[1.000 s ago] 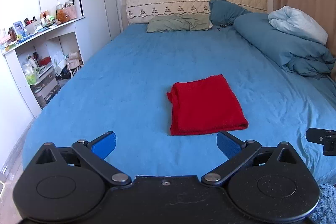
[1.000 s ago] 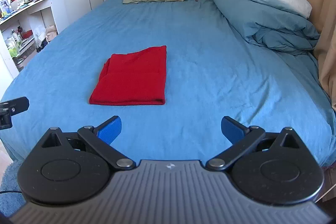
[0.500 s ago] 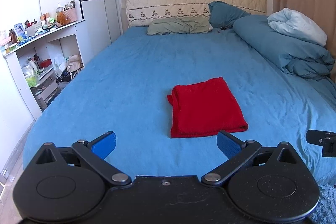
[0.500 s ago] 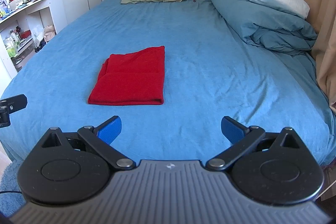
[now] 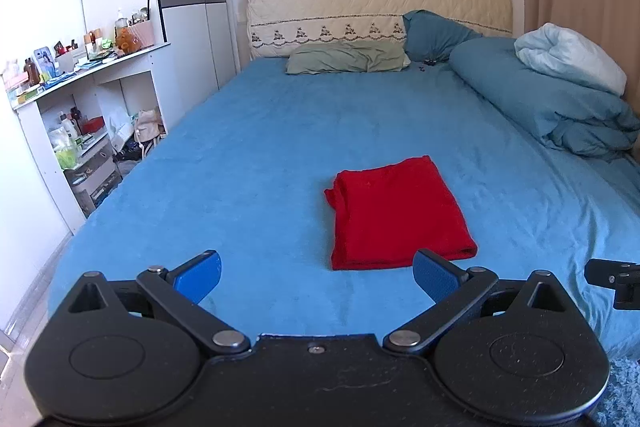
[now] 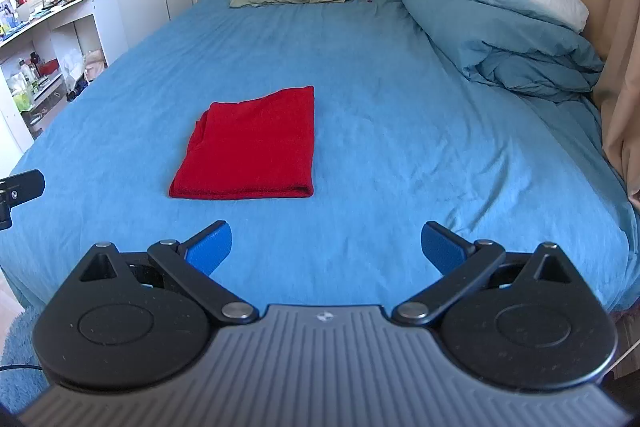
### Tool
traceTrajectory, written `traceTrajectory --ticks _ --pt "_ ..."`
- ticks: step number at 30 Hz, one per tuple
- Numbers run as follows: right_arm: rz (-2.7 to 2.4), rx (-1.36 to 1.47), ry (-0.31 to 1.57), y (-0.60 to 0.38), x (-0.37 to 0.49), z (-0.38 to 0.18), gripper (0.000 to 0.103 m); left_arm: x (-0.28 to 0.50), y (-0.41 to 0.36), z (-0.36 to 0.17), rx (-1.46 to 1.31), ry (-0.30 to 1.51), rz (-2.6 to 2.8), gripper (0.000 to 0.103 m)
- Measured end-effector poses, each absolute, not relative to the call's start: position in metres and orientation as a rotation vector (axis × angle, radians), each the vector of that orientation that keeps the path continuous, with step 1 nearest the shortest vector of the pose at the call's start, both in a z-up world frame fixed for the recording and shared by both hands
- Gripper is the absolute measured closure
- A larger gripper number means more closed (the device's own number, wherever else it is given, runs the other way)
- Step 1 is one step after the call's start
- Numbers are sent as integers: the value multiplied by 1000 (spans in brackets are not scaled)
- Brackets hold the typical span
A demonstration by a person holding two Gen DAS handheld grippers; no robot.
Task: Fold small clothes
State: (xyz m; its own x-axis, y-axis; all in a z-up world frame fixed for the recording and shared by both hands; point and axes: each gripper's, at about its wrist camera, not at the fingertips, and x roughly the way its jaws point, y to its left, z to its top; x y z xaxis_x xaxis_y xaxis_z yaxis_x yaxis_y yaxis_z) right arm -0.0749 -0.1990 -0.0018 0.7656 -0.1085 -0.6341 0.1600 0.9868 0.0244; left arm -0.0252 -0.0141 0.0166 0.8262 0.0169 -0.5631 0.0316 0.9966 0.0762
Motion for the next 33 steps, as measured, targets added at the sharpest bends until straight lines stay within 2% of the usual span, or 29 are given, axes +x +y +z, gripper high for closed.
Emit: traceTrajectory --ticks 33 --pt "-137 80 691 -197 -75 -2 0 -23 -14 14 68 619 -19 0"
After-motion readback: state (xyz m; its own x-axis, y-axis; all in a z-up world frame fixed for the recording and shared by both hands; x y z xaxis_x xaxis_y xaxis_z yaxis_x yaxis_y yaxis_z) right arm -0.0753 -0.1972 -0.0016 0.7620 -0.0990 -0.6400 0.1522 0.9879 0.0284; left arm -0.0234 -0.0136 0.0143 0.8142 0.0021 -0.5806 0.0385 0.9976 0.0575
